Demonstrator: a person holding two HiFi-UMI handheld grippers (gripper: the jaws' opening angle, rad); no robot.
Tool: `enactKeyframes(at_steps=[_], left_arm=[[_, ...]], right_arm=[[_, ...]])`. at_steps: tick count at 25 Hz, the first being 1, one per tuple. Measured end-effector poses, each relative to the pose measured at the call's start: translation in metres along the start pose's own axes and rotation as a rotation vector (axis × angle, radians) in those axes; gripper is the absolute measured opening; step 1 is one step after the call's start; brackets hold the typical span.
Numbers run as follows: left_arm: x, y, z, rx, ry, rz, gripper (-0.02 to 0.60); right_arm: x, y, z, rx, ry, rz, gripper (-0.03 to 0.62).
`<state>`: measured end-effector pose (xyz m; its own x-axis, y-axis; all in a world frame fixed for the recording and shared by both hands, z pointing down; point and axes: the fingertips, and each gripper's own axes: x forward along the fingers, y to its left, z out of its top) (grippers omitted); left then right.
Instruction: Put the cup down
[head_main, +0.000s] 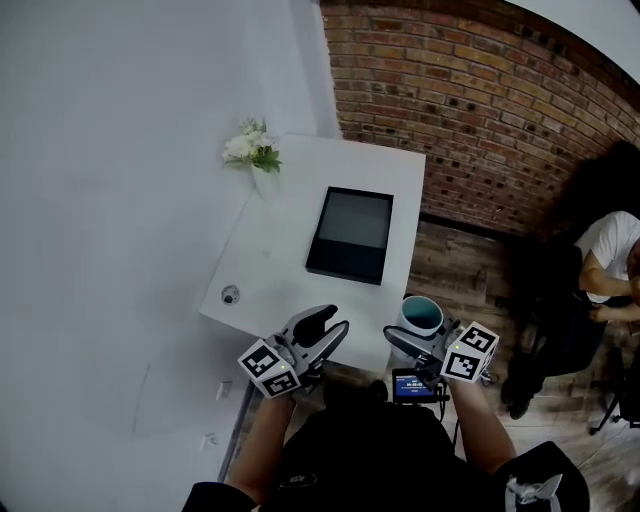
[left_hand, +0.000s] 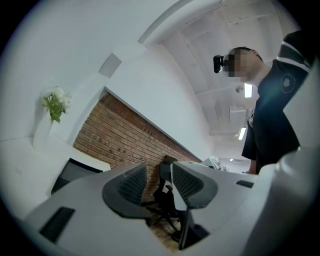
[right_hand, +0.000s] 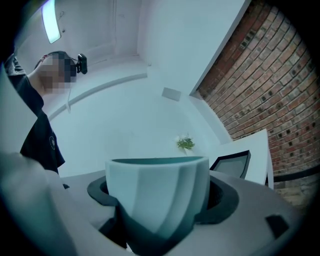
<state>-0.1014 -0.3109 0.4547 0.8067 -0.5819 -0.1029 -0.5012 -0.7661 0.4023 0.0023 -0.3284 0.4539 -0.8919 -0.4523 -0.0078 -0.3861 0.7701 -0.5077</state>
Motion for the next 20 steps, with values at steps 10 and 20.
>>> enactKeyframes(at_steps=[10,20], left_arm=[[-0.006,0.005,0.006,-0.015,0.002,-0.026,0.167],[-0.008,0.015,0.007,-0.015,-0.003,0.006,0.167]], right_arm=[[0.014,0.012,0.006,0.031,-0.036,0.018,0.417],[0.017,0.005,0.002,0.039,-0.018,0.004,0.417]])
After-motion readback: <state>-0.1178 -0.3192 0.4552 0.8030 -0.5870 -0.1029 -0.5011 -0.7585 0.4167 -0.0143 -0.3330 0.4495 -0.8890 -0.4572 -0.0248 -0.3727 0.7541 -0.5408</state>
